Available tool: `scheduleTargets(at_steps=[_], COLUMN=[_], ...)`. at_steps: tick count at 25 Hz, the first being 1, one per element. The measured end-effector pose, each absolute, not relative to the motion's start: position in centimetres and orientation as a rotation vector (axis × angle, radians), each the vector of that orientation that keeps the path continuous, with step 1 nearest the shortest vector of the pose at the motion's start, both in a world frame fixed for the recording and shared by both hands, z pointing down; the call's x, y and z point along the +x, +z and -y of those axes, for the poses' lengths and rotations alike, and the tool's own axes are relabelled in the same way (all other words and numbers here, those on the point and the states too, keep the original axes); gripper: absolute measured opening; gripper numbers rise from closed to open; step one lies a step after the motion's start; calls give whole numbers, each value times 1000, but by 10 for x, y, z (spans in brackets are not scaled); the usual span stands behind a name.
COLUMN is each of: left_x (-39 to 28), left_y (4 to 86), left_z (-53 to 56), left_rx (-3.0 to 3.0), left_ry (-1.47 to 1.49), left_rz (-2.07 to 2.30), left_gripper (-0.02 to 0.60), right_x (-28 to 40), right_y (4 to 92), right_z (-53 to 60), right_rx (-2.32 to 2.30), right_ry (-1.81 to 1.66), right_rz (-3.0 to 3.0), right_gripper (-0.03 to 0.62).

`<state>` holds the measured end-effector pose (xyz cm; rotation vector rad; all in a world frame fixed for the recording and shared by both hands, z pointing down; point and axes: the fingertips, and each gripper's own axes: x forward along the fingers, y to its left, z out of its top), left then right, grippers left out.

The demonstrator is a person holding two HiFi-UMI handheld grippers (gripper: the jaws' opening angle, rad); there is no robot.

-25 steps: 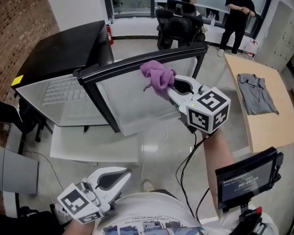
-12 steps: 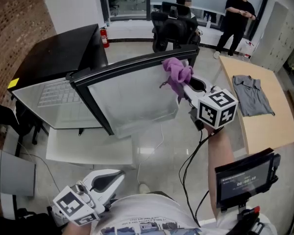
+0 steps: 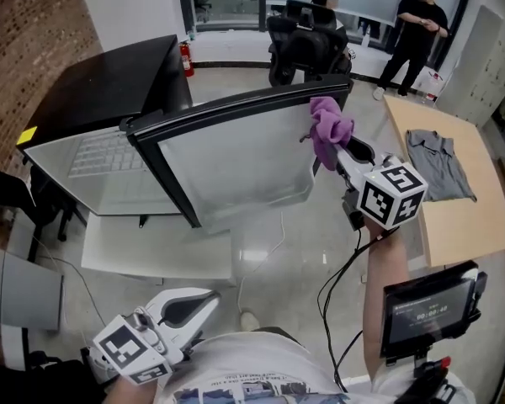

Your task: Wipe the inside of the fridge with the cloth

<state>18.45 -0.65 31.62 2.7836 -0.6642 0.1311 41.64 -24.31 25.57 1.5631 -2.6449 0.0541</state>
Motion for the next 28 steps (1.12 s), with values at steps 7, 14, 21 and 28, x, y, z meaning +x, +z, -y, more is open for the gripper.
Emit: scheduleTargets(at_steps=[7,14,21,28], left_x=[180,165,147,142], left_y=[314,315,316,320], left_z=[7,3,-2,-3], left_rx=[2787,2764,2717,2697], left_ry=[139,145,147,145], left_rz=[671,742,858,901], left_gripper=[6,6,6,6], right_x=[322,235,182,177], right_y=[256,278,303,323], right_z=[211,195,199,216], right_rx=[1206,904,740,751], right_ry=[-8,31,44,50], right_rz=[2802,2895,2913,2876], right_gripper=[79,80,79,78])
